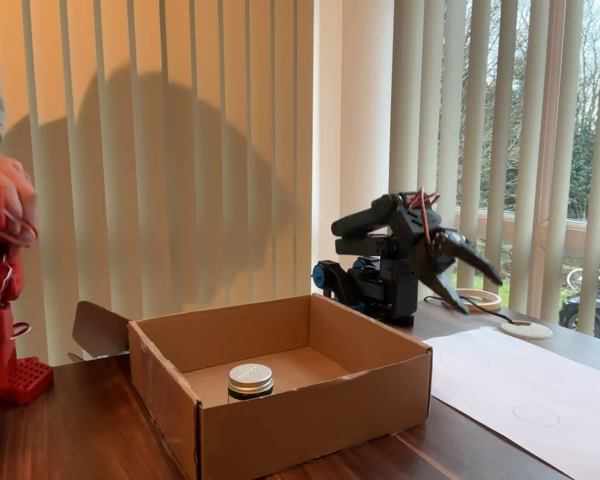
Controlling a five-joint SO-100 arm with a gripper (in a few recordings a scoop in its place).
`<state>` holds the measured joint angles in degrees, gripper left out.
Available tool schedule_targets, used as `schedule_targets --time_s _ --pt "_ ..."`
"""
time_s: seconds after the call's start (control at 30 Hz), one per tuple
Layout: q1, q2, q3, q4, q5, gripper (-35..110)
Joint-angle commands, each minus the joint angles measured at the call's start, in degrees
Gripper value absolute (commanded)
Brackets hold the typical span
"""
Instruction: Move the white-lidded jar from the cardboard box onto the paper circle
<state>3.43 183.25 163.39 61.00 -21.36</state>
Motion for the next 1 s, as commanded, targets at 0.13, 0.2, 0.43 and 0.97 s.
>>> schedule_targets --time_s 0.13,0.2,0.43,0.97 --pt "9.32 -19.42 -26.02 -1.58 -17.75 36" --pt "13.1 -22.41 -28.83 -3.52 -24.26 36" --pt "28.3 -33.22 -30.23 -21.97 -43.86 35" --pt "55.28 -87.63 -68.91 -33.05 -65.04 39"
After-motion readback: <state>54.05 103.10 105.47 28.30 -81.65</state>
